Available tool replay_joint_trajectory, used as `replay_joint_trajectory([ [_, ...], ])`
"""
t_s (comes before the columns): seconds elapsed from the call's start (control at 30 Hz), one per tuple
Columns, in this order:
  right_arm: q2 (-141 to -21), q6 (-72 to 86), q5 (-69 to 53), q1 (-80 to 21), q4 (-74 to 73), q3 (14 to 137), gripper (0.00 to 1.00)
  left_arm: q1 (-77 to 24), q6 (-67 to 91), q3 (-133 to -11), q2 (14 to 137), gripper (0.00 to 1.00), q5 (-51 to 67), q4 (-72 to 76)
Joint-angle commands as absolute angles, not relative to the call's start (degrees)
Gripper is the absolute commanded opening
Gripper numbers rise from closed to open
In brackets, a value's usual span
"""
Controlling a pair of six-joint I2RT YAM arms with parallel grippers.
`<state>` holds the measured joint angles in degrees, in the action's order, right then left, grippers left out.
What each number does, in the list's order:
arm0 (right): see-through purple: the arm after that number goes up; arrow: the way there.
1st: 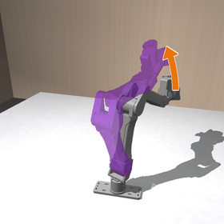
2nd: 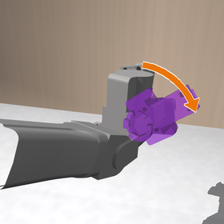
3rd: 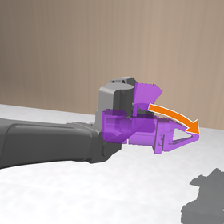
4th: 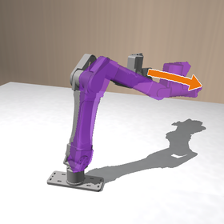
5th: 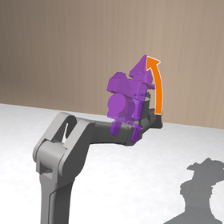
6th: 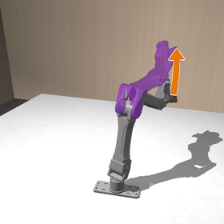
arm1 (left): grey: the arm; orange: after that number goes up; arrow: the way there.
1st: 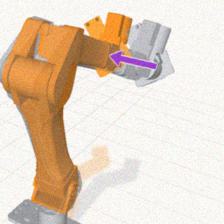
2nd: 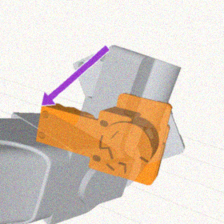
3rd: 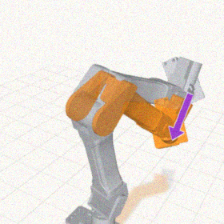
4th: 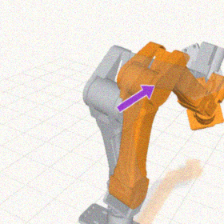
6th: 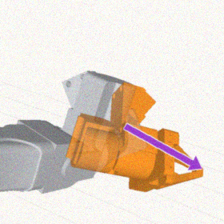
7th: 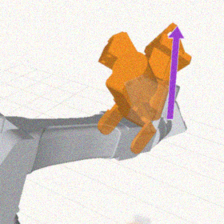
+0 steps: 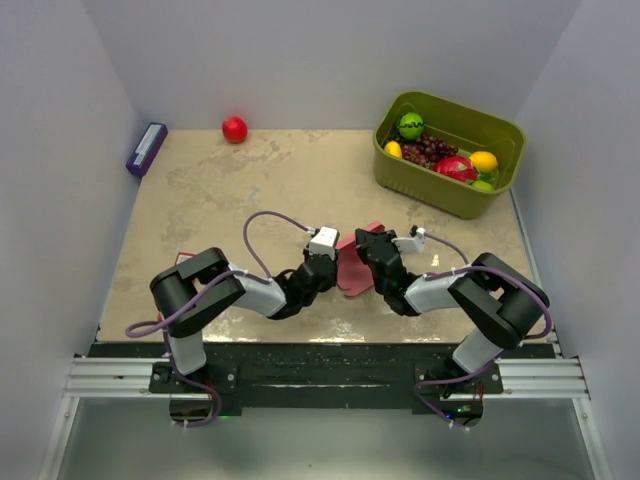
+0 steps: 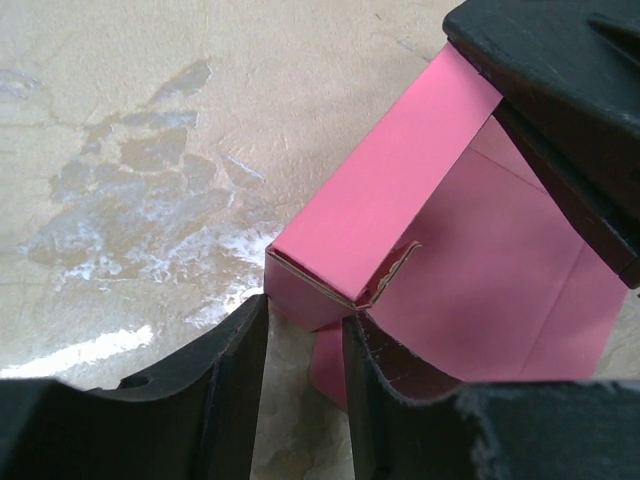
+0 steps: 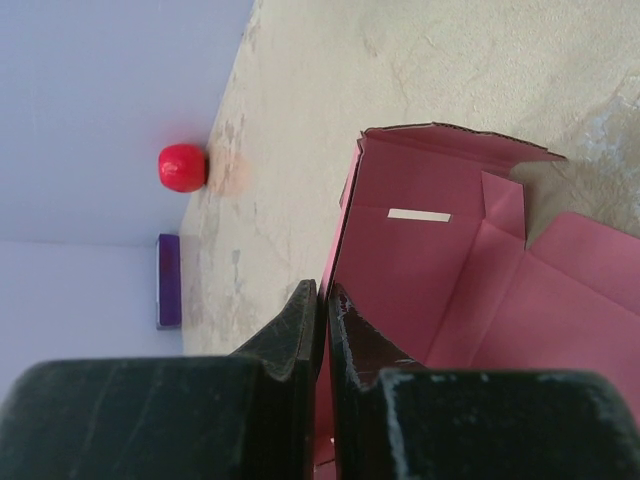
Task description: Fold the paper box
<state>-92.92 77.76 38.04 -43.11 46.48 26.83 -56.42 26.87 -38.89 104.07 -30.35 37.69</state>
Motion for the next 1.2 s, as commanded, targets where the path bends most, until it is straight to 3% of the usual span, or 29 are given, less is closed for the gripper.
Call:
replay_joint_trajectory([
  [0.0,-95.1,75.8,34.1,-45.9,32.0,24.4,0.0,-55.8,21.7,-43.2,104.0,0.38,-39.6,49.7],
  [0.43,-96.6,77.3,33.3,-46.5,30.4,25.2,0.0,-55.9,13.4,-44.2,105.9,0.27,-44.3,55.4],
  [0.63,-96.9,77.6,33.1,-46.6,30.0,25.5,0.0,-55.9,10.6,-44.0,106.1,0.18,-44.7,58.0],
  [0.8,-95.3,76.7,33.0,-46.7,29.7,25.5,0.0,-56.0,11.7,-43.7,104.9,0.02,-45.9,56.3],
  [0.9,-91.2,74.6,33.0,-46.7,28.2,25.2,0.0,-55.9,12.3,-42.8,102.8,0.0,-44.7,53.3],
  [1.0,-86.6,71.3,31.6,-46.6,26.5,25.2,0.14,-55.6,12.0,-41.8,100.8,0.0,-41.3,49.8],
  [1.03,-85.4,70.3,31.1,-46.6,26.0,25.1,0.28,-55.5,12.0,-41.7,100.3,0.0,-40.1,48.2],
  [1.17,-77.4,65.9,27.2,-46.7,22.3,23.8,0.63,-53.0,14.9,-39.8,95.0,0.0,-31.1,38.7],
])
